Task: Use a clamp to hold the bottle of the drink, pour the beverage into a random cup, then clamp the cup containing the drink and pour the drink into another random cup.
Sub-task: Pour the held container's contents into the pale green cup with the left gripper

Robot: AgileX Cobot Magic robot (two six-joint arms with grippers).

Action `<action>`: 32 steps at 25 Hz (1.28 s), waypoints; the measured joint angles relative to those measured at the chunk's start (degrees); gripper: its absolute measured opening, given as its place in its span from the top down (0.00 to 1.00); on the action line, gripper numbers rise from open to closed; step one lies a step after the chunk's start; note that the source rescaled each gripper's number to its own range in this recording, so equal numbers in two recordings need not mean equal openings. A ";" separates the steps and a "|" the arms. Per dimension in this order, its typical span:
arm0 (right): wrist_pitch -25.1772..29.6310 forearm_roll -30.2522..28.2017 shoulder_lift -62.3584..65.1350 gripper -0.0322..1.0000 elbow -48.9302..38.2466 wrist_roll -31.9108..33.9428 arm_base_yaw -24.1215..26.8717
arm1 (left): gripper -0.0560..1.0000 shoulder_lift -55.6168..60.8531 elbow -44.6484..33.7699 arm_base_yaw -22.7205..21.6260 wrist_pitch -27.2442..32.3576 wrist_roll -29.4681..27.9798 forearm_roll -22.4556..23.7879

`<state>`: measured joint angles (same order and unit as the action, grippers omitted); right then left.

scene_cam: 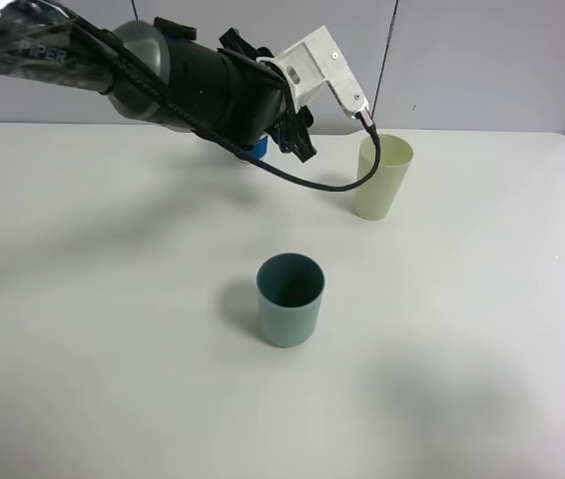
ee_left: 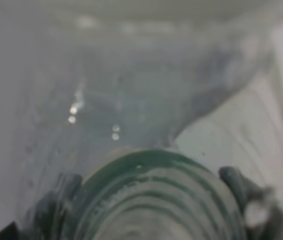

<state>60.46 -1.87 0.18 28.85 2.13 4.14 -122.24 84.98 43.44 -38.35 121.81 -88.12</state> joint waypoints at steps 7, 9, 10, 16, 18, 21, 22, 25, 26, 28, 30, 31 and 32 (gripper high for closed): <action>0.00 0.00 0.00 0.01 0.00 0.33 0.00 | 0.90 -4.99 7.22 0.00 -7.01 12.10 -5.10; 0.00 0.00 0.00 0.01 0.00 0.33 0.00 | 0.90 -5.53 8.86 0.00 -7.43 14.06 -5.33; 0.00 0.00 0.00 0.01 0.00 0.33 0.00 | 0.90 -5.82 9.62 0.08 -7.69 15.19 -5.32; 0.00 -0.04 0.00 0.01 0.00 0.34 0.00 | 0.90 -7.89 13.16 1.84 -10.33 22.04 -4.87; 0.00 -0.04 0.00 0.01 0.00 0.34 0.00 | 0.90 -8.42 13.44 2.53 -10.38 22.99 -4.83; 0.00 -0.04 0.00 0.01 0.00 0.34 0.00 | 0.90 -9.11 13.44 3.40 -10.40 24.22 -4.28; 0.00 -0.04 0.00 0.01 0.00 0.34 0.00 | 0.90 -9.27 13.44 3.63 -10.40 24.88 -4.15; 0.00 -0.04 0.00 0.01 0.00 0.34 0.00 | 0.90 -9.80 13.64 4.24 -10.46 26.44 -3.97; 0.00 -0.04 0.00 0.01 0.00 0.34 0.00 | 0.90 -9.96 13.81 4.41 -10.51 26.74 -3.97; 0.00 -0.04 0.00 0.01 0.00 0.34 0.00 | 0.90 -10.58 14.30 4.59 -10.58 27.46 -3.97; 0.00 -0.04 0.00 0.01 0.00 0.34 0.00 | 0.90 -11.25 14.99 4.67 -11.05 28.41 -3.97; 0.00 -0.04 0.00 0.01 0.00 0.34 0.00 | 0.90 -11.50 15.36 4.73 -11.38 28.71 -3.97; 0.00 -0.04 0.00 0.01 0.00 0.39 0.00 | 0.90 -11.87 15.78 4.79 -11.62 29.00 -3.97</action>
<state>60.46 -1.91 0.18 28.85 2.52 4.14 -134.11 100.76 48.23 -49.97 150.81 -92.09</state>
